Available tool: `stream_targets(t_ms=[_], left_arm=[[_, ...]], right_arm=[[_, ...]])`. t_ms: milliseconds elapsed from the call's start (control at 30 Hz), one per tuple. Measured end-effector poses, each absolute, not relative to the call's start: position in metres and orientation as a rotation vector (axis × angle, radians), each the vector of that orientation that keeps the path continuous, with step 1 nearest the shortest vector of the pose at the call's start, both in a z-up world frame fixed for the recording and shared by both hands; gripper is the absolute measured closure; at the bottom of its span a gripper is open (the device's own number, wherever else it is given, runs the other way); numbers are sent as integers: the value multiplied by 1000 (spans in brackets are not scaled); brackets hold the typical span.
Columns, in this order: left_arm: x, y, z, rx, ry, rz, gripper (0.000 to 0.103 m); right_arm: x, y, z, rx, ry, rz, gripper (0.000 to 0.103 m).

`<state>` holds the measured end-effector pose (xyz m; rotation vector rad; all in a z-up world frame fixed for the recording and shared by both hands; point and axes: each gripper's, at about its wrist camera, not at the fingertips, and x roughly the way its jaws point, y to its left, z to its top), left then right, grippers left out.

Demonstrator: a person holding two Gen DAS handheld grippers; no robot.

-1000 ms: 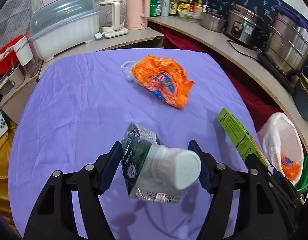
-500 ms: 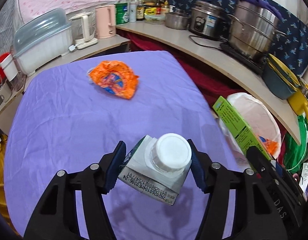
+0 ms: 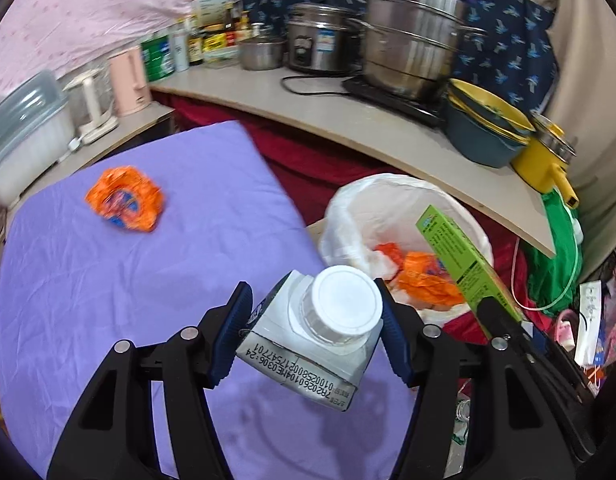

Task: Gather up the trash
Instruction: 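Carry the carton and wasabi box with both tools over the bin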

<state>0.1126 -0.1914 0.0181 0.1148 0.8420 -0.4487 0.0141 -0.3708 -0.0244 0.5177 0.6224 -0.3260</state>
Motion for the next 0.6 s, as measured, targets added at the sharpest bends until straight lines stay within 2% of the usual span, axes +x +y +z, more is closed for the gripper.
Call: stream_targets(t_ms=[267,600], left_arm=[[114,-261,12,191,864,-595,45],[130,-313,-7,202,910,-730,44]], right_arm=[[-6,-415,-28,556,602,-412,65],[-14,-451,-39,605,598,-470,65]])
